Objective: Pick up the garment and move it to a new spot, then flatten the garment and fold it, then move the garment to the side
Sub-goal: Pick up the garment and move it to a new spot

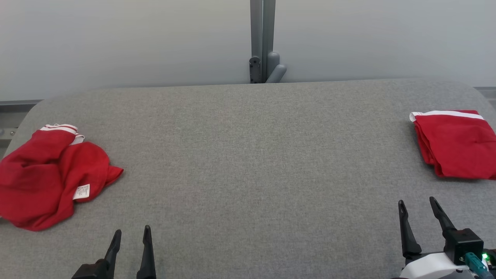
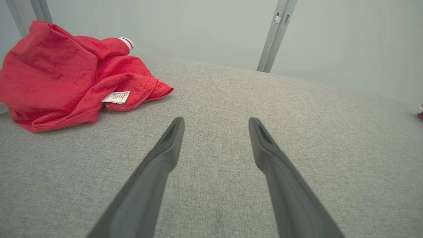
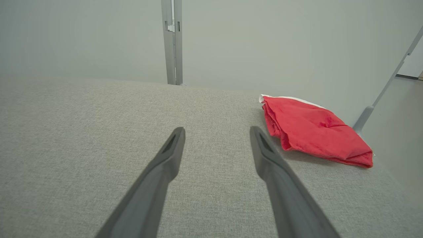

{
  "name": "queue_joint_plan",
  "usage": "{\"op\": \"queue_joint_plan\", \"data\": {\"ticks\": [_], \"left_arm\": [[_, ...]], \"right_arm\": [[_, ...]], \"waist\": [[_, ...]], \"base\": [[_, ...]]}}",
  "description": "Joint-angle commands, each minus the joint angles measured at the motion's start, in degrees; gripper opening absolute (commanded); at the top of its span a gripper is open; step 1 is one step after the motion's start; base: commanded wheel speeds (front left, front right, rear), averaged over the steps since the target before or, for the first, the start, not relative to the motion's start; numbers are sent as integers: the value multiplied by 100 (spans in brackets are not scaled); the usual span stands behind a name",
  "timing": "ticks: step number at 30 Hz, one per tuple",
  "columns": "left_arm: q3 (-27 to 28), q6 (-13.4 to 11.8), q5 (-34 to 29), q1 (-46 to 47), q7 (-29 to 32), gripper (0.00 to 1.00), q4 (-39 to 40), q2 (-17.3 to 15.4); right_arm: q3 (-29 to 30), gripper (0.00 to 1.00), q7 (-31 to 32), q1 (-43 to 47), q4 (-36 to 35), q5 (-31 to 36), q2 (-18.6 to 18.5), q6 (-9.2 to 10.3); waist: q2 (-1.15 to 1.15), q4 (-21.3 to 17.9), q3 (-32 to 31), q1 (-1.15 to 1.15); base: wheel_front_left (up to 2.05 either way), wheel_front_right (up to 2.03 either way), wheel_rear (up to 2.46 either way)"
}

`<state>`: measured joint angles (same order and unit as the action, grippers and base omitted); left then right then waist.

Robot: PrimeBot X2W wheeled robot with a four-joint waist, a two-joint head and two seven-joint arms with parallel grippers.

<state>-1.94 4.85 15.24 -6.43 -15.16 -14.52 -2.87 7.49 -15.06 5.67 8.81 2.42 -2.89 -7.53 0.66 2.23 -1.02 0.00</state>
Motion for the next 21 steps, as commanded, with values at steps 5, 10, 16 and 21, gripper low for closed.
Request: {"op": "queue_joint_plan", "data": {"ticks": [5,10,16,21], "left_arm": [[-12,-28,-33,10,3,100,3,-8],[24,-27,-67,115,3,100,8,-10],[98,-60,-80,2,3,100,51,-12],[286,-94,-86,-244,3,100,123,-9]], "right_arm": [[17,100,-15,25,-2,-52,-4,8],[6,100,-15,77,-9,-131,-5,8],[-138,100,-16,34,28,-250,-5,8],[-383,100,-15,-135,87,-343,-6,8]], "waist": [[-66,155,13,0],[-66,620,5,0],[-66,1458,-5,0],[-66,2040,-28,0]], "base": [[0,0,0],[0,0,0],[0,0,0],[0,0,0]]}}
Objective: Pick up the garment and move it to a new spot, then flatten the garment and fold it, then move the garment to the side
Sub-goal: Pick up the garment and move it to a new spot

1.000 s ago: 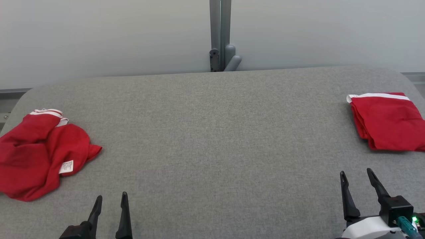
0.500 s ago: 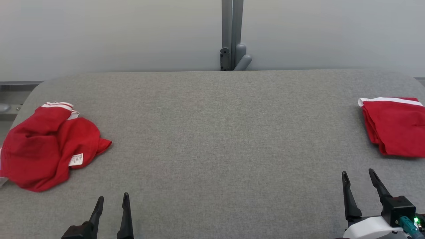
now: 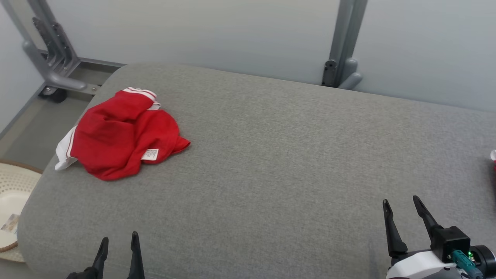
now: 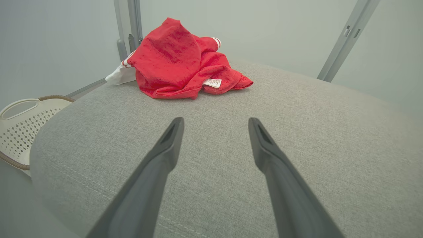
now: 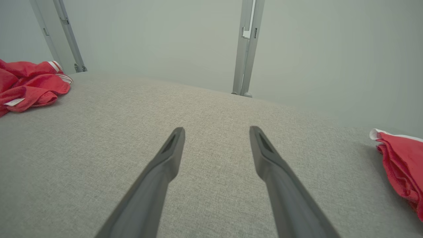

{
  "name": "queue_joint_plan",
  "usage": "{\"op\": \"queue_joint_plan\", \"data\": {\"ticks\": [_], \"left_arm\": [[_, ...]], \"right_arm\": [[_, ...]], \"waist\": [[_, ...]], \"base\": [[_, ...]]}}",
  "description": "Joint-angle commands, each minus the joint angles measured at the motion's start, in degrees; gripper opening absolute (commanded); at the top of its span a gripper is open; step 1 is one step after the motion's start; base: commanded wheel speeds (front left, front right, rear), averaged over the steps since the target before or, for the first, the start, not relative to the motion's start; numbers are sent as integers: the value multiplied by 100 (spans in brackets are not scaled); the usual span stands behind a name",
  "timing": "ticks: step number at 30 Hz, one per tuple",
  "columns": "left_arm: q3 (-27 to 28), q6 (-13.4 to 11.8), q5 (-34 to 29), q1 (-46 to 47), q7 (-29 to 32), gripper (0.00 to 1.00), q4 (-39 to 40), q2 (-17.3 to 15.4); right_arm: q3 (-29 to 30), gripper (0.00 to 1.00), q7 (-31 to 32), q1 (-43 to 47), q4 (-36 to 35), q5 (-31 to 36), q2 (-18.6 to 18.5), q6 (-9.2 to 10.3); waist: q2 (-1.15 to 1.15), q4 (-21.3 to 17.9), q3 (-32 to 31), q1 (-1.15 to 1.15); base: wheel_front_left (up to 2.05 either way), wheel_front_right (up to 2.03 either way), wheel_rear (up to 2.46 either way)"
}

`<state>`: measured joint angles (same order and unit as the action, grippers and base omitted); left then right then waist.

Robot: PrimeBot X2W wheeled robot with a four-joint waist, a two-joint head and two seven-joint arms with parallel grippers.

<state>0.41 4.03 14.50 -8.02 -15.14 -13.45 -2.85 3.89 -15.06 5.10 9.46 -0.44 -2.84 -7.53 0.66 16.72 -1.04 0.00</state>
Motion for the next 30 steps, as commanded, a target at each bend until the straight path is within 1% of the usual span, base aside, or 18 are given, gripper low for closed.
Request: {"op": "queue_joint_plan", "data": {"ticks": [1,6,10,12,15,17,20,23,26,30], "left_arm": [[90,-3,-5,-104,2,100,23,-13],[130,22,24,-114,1,100,69,-11],[118,-20,96,20,2,100,130,-11],[103,-1,238,177,2,100,168,-11],[13,67,292,522,2,100,9,-8],[3,116,436,957,1,100,-217,-12],[41,192,692,1814,18,100,-625,-18],[72,244,878,2761,151,100,-1130,-138],[84,263,1028,3728,317,100,-1744,-212],[283,273,1287,4890,490,100,-2746,-398]], "right_arm": [[-54,100,-16,-91,29,-71,-13,8],[-117,100,-15,-114,60,-86,-16,8],[-171,100,-15,-94,38,-58,-17,8],[-153,100,-15,-151,3,4,-18,8],[-138,100,-15,-288,-23,141,-18,8],[-125,100,-15,-461,-86,267,-36,8],[-152,100,-15,-782,-219,363,-193,8],[-182,100,-15,-1105,-353,405,-405,8],[-138,100,-15,-1349,-487,419,-596,8],[-233,100,-15,-1604,-631,451,-814,8]], "waist": [[-66,643,-28,0],[-66,756,-21,0],[-66,723,76,0],[-66,658,245,0],[-66,544,596,0],[-66,453,975,0],[-66,308,1671,0],[-66,172,2374,0],[-66,100,2979,0],[-66,-11,3578,0]], "base": [[0,0,0],[0,0,0],[0,0,0],[0,0,0],[0,0,0],[0,0,0],[0,0,0],[0,0,0],[0,0,0],[0,0,0]]}}
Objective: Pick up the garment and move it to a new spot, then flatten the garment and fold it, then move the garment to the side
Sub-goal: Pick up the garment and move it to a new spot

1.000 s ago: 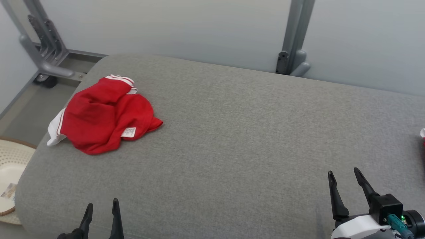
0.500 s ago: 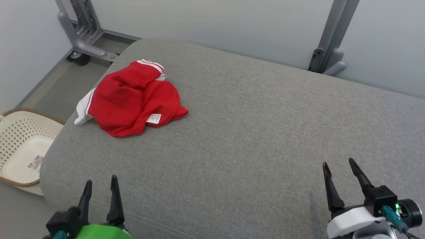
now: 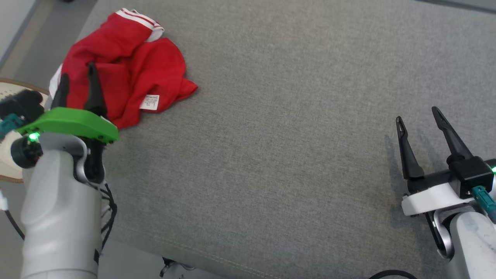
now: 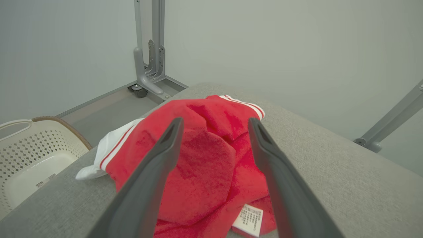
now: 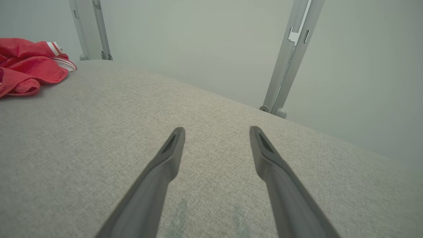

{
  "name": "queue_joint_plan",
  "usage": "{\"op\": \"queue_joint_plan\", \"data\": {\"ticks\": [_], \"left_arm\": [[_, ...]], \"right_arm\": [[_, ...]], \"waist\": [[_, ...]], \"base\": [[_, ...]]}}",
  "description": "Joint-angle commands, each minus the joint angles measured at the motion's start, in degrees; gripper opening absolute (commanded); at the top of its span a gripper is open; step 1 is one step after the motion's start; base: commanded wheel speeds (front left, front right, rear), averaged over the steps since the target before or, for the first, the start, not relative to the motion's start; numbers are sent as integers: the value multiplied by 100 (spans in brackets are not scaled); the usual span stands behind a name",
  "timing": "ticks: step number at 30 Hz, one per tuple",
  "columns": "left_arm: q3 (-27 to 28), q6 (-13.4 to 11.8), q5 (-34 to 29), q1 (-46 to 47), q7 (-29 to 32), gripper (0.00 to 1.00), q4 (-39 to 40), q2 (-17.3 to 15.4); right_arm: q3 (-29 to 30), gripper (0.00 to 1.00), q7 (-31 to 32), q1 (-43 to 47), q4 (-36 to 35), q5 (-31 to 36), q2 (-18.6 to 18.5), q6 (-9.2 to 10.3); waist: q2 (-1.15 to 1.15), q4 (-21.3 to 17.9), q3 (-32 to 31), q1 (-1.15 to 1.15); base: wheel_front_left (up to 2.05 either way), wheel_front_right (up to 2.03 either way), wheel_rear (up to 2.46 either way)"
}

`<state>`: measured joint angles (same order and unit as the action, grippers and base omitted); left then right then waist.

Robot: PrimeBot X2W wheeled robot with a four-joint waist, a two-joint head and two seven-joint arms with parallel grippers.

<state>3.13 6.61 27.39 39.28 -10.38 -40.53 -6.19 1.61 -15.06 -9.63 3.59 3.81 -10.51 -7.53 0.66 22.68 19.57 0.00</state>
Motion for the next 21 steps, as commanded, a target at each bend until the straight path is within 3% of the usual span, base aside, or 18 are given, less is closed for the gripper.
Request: {"op": "queue_joint_plan", "data": {"ticks": [1,7,9,14,21], "left_arm": [[88,18,119,406,77,100,-322,-67],[321,-62,359,1476,336,100,-1921,-444],[333,-69,349,1589,274,0,-2236,-553],[108,14,200,1633,200,0,-2679,-643],[-201,83,59,1619,-257,0,-2322,-721]], "right_arm": [[-27,100,-15,-182,-83,27,-91,8],[-100,100,-12,-371,-307,-39,-208,8],[-82,100,-1,-350,-322,-66,-150,9],[-25,100,27,-145,-173,-109,48,9],[-82,100,22,17,-42,-198,389,8]], "waist": [[-66,-639,1624,0],[-66,-936,1947,0],[-66,-1025,1901,0],[-66,-1118,1571,0],[-66,-1241,901,0]], "base": [[0,0,0],[0,0,0],[0,0,0],[0,0,0],[0,0,0]]}}
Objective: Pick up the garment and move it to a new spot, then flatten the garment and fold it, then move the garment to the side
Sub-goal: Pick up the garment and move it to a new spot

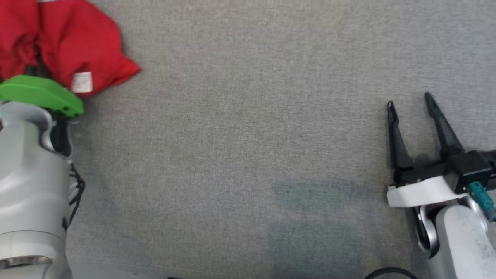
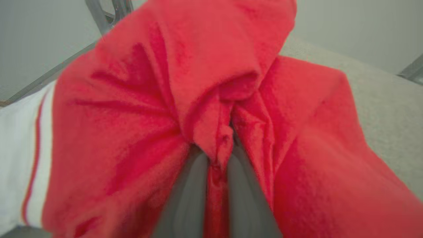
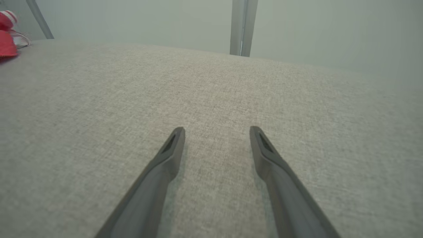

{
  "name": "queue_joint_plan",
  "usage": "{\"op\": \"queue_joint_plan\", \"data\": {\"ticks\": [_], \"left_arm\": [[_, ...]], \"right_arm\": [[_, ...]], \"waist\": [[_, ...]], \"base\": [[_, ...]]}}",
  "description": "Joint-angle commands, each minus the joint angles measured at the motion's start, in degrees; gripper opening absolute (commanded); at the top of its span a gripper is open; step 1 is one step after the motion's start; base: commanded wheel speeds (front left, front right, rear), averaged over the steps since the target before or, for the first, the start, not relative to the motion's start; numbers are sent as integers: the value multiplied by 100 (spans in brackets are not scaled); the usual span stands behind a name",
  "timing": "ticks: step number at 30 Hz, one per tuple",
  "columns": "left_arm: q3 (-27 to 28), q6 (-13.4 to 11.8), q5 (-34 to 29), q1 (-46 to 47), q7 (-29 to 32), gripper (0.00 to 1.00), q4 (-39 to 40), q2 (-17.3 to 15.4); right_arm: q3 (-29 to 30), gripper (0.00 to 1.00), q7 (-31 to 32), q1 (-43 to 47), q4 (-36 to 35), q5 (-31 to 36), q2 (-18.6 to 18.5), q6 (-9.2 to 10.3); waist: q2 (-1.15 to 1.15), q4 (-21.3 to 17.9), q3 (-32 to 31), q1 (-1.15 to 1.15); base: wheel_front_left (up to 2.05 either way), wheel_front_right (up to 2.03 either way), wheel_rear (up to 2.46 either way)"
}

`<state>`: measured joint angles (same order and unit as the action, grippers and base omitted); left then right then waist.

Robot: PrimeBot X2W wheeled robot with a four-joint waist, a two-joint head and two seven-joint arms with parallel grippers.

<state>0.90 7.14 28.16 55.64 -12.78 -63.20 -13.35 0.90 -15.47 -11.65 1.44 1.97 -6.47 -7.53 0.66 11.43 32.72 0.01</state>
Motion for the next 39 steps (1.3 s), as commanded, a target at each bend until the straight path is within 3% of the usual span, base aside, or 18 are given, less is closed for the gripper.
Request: {"op": "queue_joint_plan", "data": {"ticks": [1,5,9,16,22,27,31,33,39], "left_arm": [[-62,43,-9,-54,-35,0,78,28],[-879,45,158,-324,287,0,1191,275],[-1724,40,498,-829,959,0,2848,206],[-2615,10,943,-1881,2245,0,5811,293],[-3432,-86,1161,-2334,3127,0,7255,574],[-3687,-161,1230,-2559,3334,0,7028,581],[-3615,-129,1091,-2692,3298,0,6153,162],[-3603,-108,764,-2616,3121,0,5369,-183],[-3685,-24,620,-2508,2492,0,4370,-257]], "right_arm": [[-10,100,60,245,181,-34,30,8],[-28,100,38,392,241,-88,186,8],[-25,100,33,545,293,-165,294,8],[-47,100,33,703,352,-340,348,8],[-21,100,33,763,358,-590,350,8],[-27,100,33,767,391,-732,350,8],[-54,100,33,775,410,-812,354,8],[-83,100,33,782,418,-849,352,8],[-16,100,33,877,452,-852,353,8]], "waist": [[-66,-137,-534,-1],[-66,-240,-1029,-1],[-66,-445,-1420,-1],[-66,-1018,-1765,-1],[-66,-1531,-1749,-1],[-66,-1901,-1654,-1],[-66,-2100,-1617,-1],[-66,-2185,-1610,-1],[-66,-2134,-1726,-1]], "base": [[0,0,0],[0,0,0],[0,0,0],[0,0,0],[0,0,0],[0,0,0],[0,0,0],[0,0,0],[0,0,0]]}}
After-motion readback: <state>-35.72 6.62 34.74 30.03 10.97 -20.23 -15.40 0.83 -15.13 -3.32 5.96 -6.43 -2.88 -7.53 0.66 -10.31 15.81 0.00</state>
